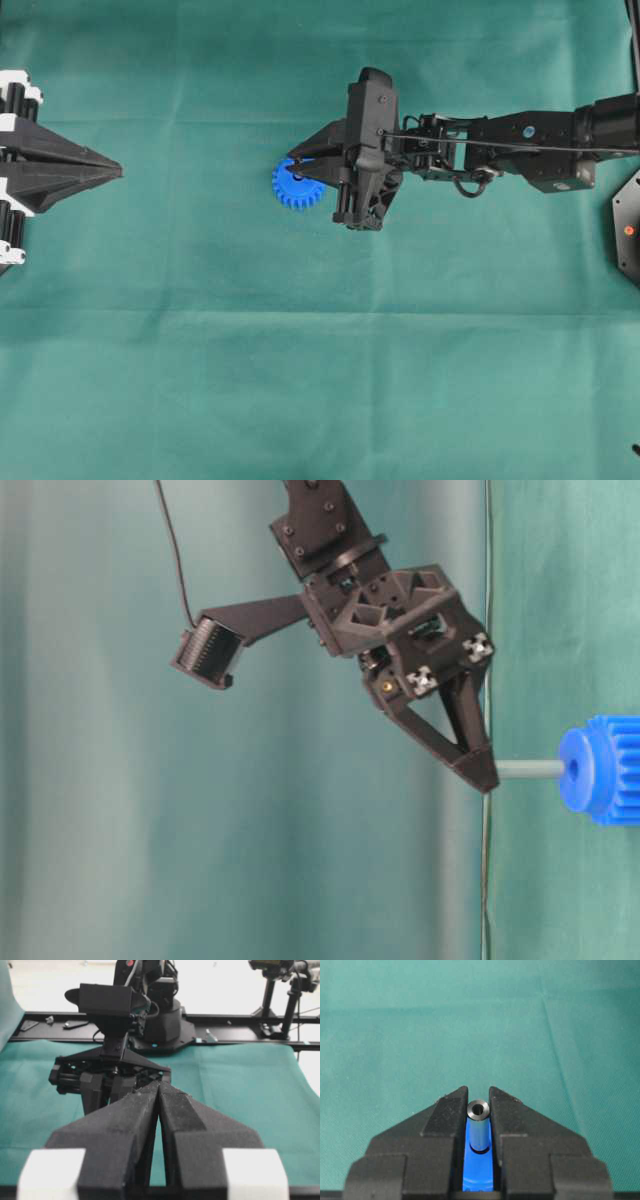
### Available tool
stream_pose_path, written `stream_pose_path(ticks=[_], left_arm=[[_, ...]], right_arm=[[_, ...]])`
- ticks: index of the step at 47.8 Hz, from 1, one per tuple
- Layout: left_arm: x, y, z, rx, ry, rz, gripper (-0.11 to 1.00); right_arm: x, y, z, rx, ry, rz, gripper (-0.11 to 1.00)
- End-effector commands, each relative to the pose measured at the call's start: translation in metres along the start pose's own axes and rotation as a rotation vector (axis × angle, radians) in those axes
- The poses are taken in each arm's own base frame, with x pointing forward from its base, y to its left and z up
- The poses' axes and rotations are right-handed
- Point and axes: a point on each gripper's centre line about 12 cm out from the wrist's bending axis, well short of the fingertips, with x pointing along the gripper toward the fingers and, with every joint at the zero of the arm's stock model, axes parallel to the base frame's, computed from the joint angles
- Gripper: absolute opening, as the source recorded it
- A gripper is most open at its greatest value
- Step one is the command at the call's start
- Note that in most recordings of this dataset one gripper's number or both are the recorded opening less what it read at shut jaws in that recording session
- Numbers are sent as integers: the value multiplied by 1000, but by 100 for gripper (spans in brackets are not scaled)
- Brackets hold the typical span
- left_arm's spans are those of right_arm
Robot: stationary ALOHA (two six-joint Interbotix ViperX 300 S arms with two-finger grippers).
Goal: Insert the shaft placed at a random location into the center hole of the small gear at another random location.
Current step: 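Lower the shaft into the gear's center hole with the right gripper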
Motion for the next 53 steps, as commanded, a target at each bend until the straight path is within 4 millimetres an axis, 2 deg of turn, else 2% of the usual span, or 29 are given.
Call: stream_pose_path(ticks=[1, 53], left_arm=[[2, 0, 7, 1, -18, -2, 0], [2, 0, 7, 1, -18, -2, 0]], right_arm=[[1, 1, 15, -1, -52, 0, 13], [20, 0, -14, 24, -10, -12, 13]])
